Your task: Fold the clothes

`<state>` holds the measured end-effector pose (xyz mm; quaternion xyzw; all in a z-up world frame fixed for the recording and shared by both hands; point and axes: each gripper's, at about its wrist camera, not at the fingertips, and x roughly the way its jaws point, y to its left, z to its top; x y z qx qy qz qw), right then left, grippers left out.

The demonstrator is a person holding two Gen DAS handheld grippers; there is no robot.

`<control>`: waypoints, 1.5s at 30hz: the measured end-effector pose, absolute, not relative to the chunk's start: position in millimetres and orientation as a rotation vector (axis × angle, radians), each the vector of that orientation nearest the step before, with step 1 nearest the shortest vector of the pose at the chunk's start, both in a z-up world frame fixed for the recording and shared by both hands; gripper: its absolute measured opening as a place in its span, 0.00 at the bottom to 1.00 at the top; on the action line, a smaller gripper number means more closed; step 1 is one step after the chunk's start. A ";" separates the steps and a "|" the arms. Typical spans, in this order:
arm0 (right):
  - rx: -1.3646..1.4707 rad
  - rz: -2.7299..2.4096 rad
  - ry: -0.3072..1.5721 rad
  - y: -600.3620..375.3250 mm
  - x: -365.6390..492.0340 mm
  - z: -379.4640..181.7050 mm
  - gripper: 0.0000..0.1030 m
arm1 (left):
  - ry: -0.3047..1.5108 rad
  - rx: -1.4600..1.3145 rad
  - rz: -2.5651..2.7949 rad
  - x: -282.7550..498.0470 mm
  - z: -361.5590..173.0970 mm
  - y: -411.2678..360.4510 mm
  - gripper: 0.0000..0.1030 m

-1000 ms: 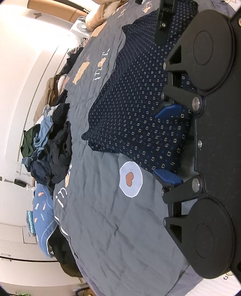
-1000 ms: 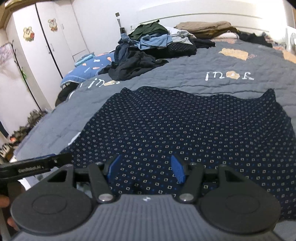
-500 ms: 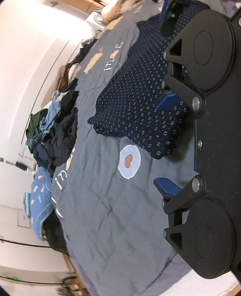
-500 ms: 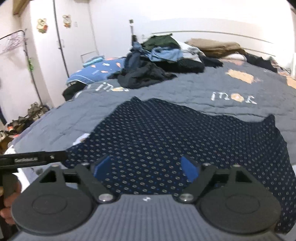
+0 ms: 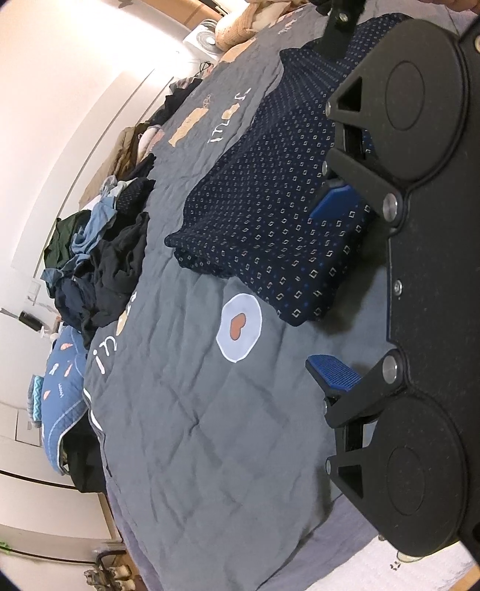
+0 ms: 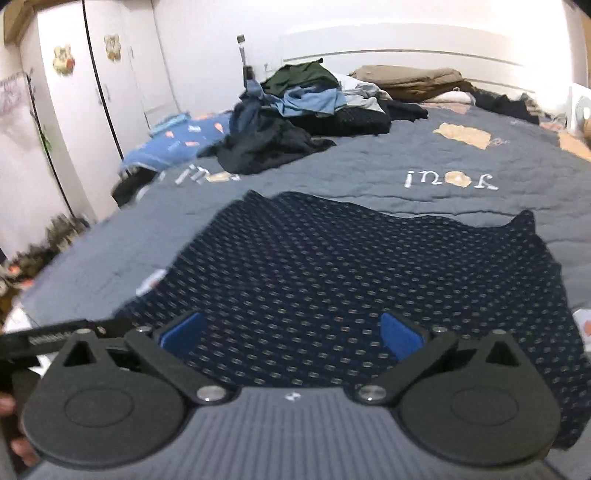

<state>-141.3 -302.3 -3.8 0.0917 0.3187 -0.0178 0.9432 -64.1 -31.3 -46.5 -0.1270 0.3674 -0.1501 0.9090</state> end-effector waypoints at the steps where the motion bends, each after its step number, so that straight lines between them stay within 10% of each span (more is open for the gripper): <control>1: 0.175 -0.039 0.645 -302.1 -141.5 -4.5 1.00 | 0.762 -0.269 -0.310 -63.4 -47.6 -31.6 0.77; 32: 0.356 -0.074 0.640 -342.5 -149.2 -16.8 1.00 | 0.872 -0.643 -0.295 -17.8 -94.4 -40.2 0.70; 40: 0.375 -0.100 0.642 -358.3 -158.1 -18.3 1.00 | 0.866 -0.634 -0.284 -13.9 -98.0 -49.2 0.23; 45: 0.398 -0.118 0.635 -371.4 -165.5 -18.2 1.00 | 0.783 -0.568 -0.315 -23.1 -85.7 -63.4 0.15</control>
